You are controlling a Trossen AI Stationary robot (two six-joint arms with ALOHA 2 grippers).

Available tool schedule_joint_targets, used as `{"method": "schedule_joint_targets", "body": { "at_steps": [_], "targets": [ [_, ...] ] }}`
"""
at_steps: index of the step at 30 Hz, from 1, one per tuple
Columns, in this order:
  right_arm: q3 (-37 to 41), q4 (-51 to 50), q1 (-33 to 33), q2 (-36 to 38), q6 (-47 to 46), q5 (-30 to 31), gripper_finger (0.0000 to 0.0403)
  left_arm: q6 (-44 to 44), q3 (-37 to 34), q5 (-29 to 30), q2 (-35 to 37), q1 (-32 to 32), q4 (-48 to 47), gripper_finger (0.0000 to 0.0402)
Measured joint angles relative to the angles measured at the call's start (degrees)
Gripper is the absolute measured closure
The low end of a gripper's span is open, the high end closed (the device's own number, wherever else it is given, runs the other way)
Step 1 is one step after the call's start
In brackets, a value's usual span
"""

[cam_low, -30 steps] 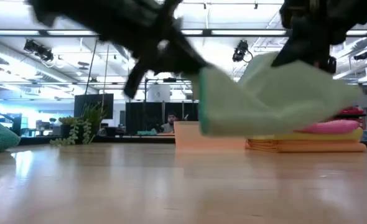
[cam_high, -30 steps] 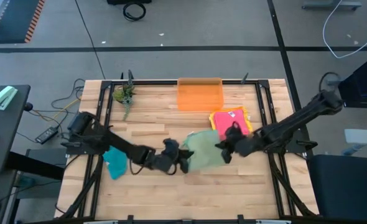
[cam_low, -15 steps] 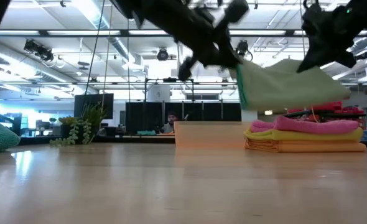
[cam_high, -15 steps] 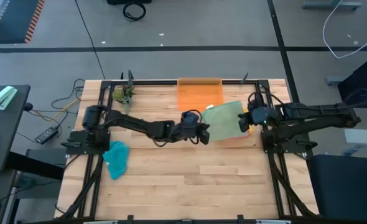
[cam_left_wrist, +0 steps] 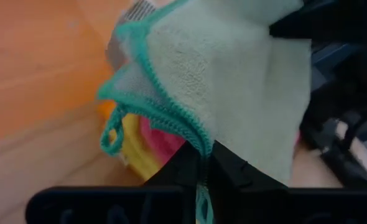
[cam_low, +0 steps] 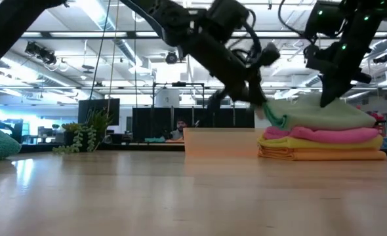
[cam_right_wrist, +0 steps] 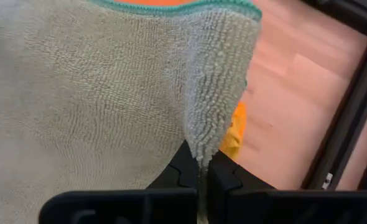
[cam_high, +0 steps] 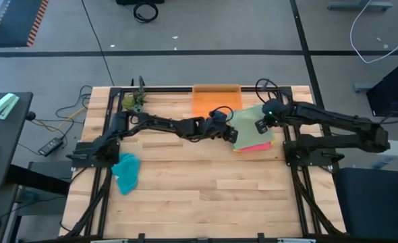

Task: Fold microfiber towels
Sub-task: Stack the green microfiber cloth on top of the pink microfiber cloth

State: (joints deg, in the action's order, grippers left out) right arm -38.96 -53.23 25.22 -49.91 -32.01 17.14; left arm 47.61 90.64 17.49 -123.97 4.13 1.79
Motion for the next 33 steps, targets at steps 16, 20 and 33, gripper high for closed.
{"method": "schedule_joint_targets", "body": {
  "at_steps": [16,20,33],
  "targets": [
    [0.04,-1.15,2.88,-10.83,5.29,2.07,0.0390,-7.30,1.60,-2.43,-3.67,0.69,-1.21,0.0303],
    [0.04,-1.01,2.81,-11.38,5.74,3.06,0.0366,-10.15,1.60,-2.57,-3.49,1.39,-3.69,0.0235],
    [0.04,-0.32,2.81,-8.61,8.04,3.84,0.0240,-28.98,1.67,-2.54,-1.88,-2.02,5.06,0.0184]
  ]
}}
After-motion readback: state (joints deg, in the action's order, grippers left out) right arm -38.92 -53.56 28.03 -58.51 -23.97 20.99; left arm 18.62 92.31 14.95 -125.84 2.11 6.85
